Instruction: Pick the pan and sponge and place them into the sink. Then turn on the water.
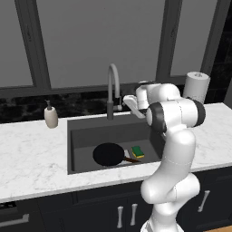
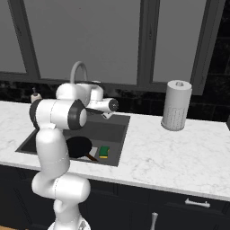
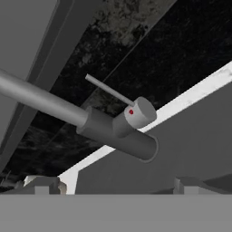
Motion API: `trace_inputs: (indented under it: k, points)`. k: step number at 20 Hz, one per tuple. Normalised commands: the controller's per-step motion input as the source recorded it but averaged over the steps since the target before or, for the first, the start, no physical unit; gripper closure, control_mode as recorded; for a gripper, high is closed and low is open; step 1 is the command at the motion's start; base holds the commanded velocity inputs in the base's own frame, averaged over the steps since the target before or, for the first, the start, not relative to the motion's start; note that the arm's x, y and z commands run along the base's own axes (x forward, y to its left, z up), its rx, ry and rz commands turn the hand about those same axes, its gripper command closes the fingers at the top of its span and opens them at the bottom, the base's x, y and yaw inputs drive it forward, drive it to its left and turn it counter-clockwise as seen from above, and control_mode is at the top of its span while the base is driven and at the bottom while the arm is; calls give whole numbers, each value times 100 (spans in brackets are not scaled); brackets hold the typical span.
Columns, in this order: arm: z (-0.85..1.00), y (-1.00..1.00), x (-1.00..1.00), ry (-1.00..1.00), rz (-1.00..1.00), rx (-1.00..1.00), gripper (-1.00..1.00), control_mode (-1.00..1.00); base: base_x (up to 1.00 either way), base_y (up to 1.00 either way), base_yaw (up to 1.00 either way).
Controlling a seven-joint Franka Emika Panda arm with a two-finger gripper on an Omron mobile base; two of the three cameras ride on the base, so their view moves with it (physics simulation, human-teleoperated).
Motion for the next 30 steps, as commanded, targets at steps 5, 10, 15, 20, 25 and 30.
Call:
trace_inputs:
  k: [5, 10, 15, 20, 25, 30]
  points:
    - [-14, 8, 26, 0, 0, 0, -100, -100, 0, 0, 0]
    - [-11, 4, 27, 0, 0, 0, -100, -100, 0, 0, 0]
    - [-9, 2, 29, 0, 0, 0, -100, -100, 0, 0, 0]
    - [-10, 7, 23, 0, 0, 0, -100, -100, 0, 0, 0]
    - [-10, 8, 22, 0, 0, 0, -100, -100, 0, 0, 0]
    - [-8, 3, 26, 0, 0, 0, -100, -100, 0, 0, 0]
